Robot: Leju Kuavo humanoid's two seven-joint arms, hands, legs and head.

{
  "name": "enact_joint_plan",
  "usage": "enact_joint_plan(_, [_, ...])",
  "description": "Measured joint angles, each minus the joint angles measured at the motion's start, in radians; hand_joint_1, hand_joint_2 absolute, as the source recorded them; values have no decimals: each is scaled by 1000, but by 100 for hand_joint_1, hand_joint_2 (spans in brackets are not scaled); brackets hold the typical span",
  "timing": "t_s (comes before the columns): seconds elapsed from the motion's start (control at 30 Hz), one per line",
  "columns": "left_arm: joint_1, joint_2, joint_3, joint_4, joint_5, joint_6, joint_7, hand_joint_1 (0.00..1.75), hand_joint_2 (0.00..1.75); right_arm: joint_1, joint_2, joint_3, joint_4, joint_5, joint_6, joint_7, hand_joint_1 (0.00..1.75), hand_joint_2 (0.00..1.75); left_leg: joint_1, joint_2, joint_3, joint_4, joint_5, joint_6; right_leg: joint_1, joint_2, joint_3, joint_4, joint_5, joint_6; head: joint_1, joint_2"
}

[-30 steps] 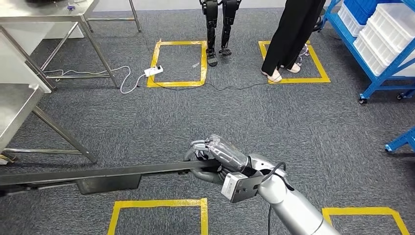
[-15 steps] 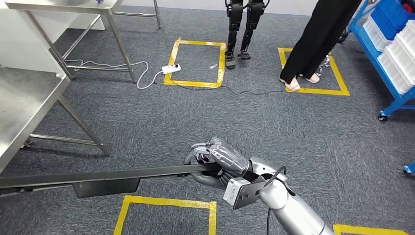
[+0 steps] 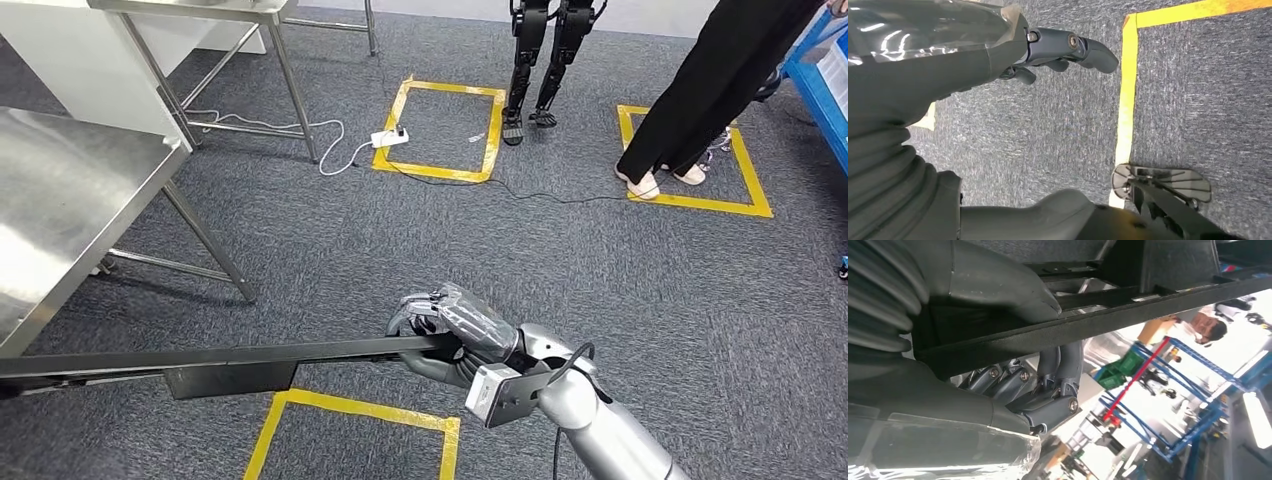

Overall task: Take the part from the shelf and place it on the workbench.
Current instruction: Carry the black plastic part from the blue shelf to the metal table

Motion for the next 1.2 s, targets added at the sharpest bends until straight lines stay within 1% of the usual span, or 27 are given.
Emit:
enact_joint_plan(0.07, [-2,0,0,0,0,0,0,0,175,3,0,-1,-2,0,0,0,175,175,5,23,-68,130,-61,-10,2,-15,3,0,-4,-6,-2,0])
enact_joint_plan(0.1, [-1,0,0,0,0,-1,0,0,175,5,-1,-1,-2,0,0,0,175,175,8,26,-98,181,-77,-14,2,-23,3,0,-5,-8,-2,0])
enact_joint_plan(0.13, [-1,0,0,0,0,-2,0,0,175,7,-1,0,-2,0,0,0,175,175,12,28,-111,197,-72,-17,3,-30,3,0,-6,-8,-2,0])
enact_joint_plan(0.17, [-1,0,0,0,0,-2,0,0,175,8,-1,0,-2,1,0,0,175,175,16,32,-105,176,-49,-19,2,-37,4,0,-7,-8,-2,0])
enact_joint_plan(0.23, [-1,0,0,0,0,-4,1,0,175,9,-1,-1,-4,1,0,1,175,175,21,55,-41,45,19,-22,4,-49,7,1,-10,-4,-2,0])
enact_joint_plan(0.27, [-1,1,0,0,0,-5,3,0,175,9,-1,-1,-7,2,0,2,175,175,20,66,-8,-16,41,-20,7,-53,9,1,-13,0,-2,0])
enact_joint_plan(0.3, [-2,1,0,0,-1,-6,5,0,175,9,-1,-2,-9,4,1,3,175,175,18,72,14,-57,53,-16,10,-57,11,2,-16,5,0,0])
enact_joint_plan(0.33, [-3,1,0,0,-1,-6,8,0,175,10,-1,-3,-11,5,1,4,175,175,14,74,24,-75,55,-11,13,-61,12,2,-19,11,1,0])
enact_joint_plan(0.4, [-3,1,-1,1,-2,-7,12,0,175,10,0,-6,-14,9,1,6,175,175,7,59,26,-79,56,6,14,-71,16,1,-23,23,4,0])
enact_joint_plan(0.43, [-2,0,-1,1,-2,-7,15,0,175,10,0,-7,-16,11,2,6,175,175,5,53,30,-84,58,15,12,-69,15,8,-29,29,4,0])
enact_joint_plan(0.47, [-3,0,-2,1,-2,-7,18,0,175,10,0,-9,-18,12,2,7,175,175,4,47,35,-89,61,24,11,-60,7,31,-42,31,4,0])
enact_joint_plan(0.53, [-4,0,-5,1,-2,-7,24,0,175,11,-2,-12,-19,13,2,8,175,175,3,35,41,-94,64,37,7,-34,-43,136,-91,23,7,0])
enact_joint_plan(0.6, [-6,0,-9,2,-2,-6,30,0,175,13,-6,-14,-19,14,3,9,175,175,0,20,41,-94,63,43,8,-19,-112,265,-137,17,9,0])
enact_joint_plan(0.63, [-5,0,-11,2,-2,-6,33,0,175,14,-9,-14,-19,15,3,10,175,175,-2,11,41,-93,63,44,8,-16,-130,294,-140,20,8,0])
enact_joint_plan(0.67, [-5,0,-13,2,-2,-6,35,0,175,14,-12,-15,-19,16,4,11,175,175,-4,1,42,-93,63,44,9,-14,-129,282,-127,26,8,0])
enact_joint_plan(0.7, [-5,0,-15,2,-2,-5,36,0,175,14,-14,-17,-19,16,4,12,175,175,-5,-9,43,-92,62,44,9,-10,-107,230,-100,33,8,0])
enact_joint_plan(0.73, [-5,0,-17,2,-2,-5,37,0,175,13,-15,-19,-19,16,4,13,175,175,-6,-18,44,-92,62,43,8,-2,-73,155,-67,39,8,0])
enact_joint_plan(0.77, [-5,0,-19,2,-2,-5,37,0,175,12,-17,-22,-19,15,4,14,175,175,-8,-27,45,-90,60,40,9,7,-40,86,-40,39,8,0])
enact_joint_plan(0.8, [-5,0,-20,2,-2,-5,38,0,175,10,-19,-25,-19,14,4,15,175,175,-10,-33,44,-89,59,37,10,14,-17,37,-21,36,8,0])
enact_joint_plan(0.83, [-4,0,-21,2,-2,-5,38,0,175,9,-20,-28,-19,13,5,16,175,175,-10,-39,43,-88,58,33,12,18,-5,12,-12,30,8,0])
enact_joint_plan(0.9, [-2,0,-23,2,-3,-5,39,0,175,7,-24,-35,-21,12,5,19,175,175,-9,-46,40,-88,57,24,12,11,0,5,-8,16,7,0])
enact_joint_plan(0.97, [-1,1,-25,3,-3,-6,40,0,175,7,-26,-41,-25,11,5,23,175,175,-6,-27,32,-69,41,14,7,1,5,-2,-3,2,6,0])
enact_joint_plan(1.03, [-2,3,-25,4,-3,-6,41,0,175,7,-30,-47,-29,11,5,26,175,175,-1,10,-10,20,-12,2,4,-10,9,-7,-2,-11,3,0])
enact_joint_plan(1.1, [-2,3,-25,5,-3,-7,44,0,175,10,-35,-53,-30,11,6,32,175,175,6,25,-78,150,-69,-10,6,-24,10,-7,-5,-16,2,0])
enact_joint_plan(1.13, [-2,3,-25,5,-3,-7,45,0,175,12,-38,-56,-30,12,6,35,175,175,9,27,-102,191,-80,-14,6,-30,10,-7,-6,-17,2,0])
enact_joint_plan(1.17, [-1,3,-25,5,-3,-8,46,0,175,14,-41,-58,-30,12,7,37,175,175,12,28,-113,207,-76,-17,7,-36,10,-7,-7,-17,2,0])
enact_joint_plan(1.2, [-1,3,-25,5,-3,-8,47,0,175,16,-44,-59,-30,13,8,39,175,175,14,30,-108,190,-59,-19,6,-41,11,-7,-7,-17,1,0])
